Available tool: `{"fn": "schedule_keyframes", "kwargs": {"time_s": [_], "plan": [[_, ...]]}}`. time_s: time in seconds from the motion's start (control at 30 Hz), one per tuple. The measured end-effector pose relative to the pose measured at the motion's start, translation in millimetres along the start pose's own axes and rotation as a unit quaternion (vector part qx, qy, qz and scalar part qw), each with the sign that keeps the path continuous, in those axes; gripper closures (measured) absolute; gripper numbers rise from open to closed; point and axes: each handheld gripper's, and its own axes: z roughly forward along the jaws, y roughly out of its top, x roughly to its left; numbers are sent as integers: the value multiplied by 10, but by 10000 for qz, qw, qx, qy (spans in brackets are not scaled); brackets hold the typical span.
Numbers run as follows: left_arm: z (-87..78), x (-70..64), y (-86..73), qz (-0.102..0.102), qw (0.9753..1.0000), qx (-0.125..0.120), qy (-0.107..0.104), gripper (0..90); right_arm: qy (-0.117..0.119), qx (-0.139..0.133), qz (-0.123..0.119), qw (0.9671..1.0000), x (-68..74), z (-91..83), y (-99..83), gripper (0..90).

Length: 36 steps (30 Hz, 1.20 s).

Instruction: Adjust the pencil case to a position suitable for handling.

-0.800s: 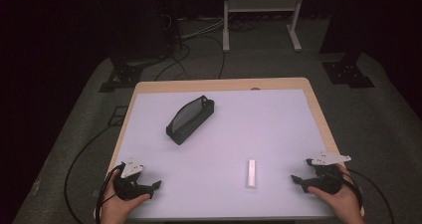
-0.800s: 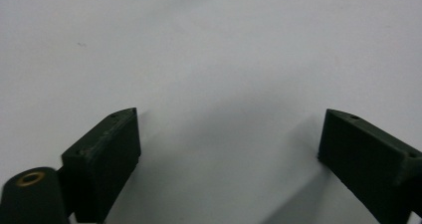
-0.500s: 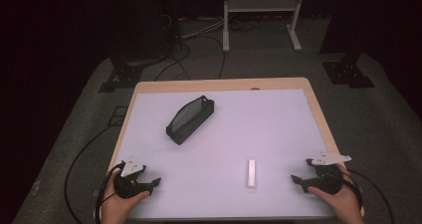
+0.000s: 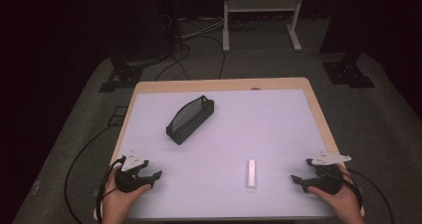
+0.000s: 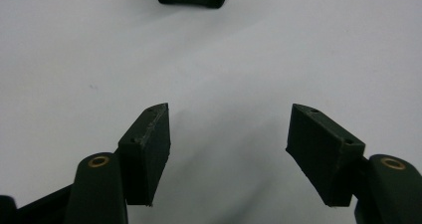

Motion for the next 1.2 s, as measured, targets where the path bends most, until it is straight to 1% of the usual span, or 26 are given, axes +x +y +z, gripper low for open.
{"fn": "schedule_keyframes", "kwargs": {"time_s": [0.1, 0.13, 0.2, 0.27, 0.4, 0.43, 0.5, 0.57, 0.7, 0.8, 1.07, 1.2], "plan": [[5, 12, 33, 12, 10000, -40, 25, 337, 2, 1, 2, 10000, -1, 0, 0, 121], [3, 31, 60, -16, 10000, -78, 55, 343, 4, 1, 4, 10000, -1, 0, 0, 121], [-3, 50, 88, 12, 9999, -70, 83, 348, 2, 1, 2, 10000, -1, 0, 0, 121], [-2, 56, 118, -8, 9999, -100, 121, 354, 3, 1, 2, 10000, -1, 0, 0, 121], [-11, 60, 179, -3, 9998, -155, 107, 366, 2, 0, 2, 10000, -1, 0, 0, 121], [-8, 64, 222, 0, 9998, -196, 93, 375, 1, 0, 3, 10000, 0, 0, 0, 121], [-12, 71, 244, 26, 9998, -185, 90, 379, 0, 1, -3, 10000, -1, -1, 0, 121], [-2, 72, 305, 17, 9996, -254, 77, 389, 2, -3, 3, 10000, 0, 0, 0, 121], [7, 82, 367, 75, 9996, -237, 100, 402, 5, -2, 5, 10000, -1, 0, 0, 121], [31, 92, 453, 93, 9995, -285, 121, 405, 5, -2, 7, 10000, -1, 0, 0, 121], [60, 116, 577, 107, 9992, -352, 147, 415, 6, -3, 7, 10000, -1, 0, 0, 121], [82, 147, 664, 67, 9989, -426, 158, 427, 7, -3, 10, 10000, -2, 0, 0, 121]]}}
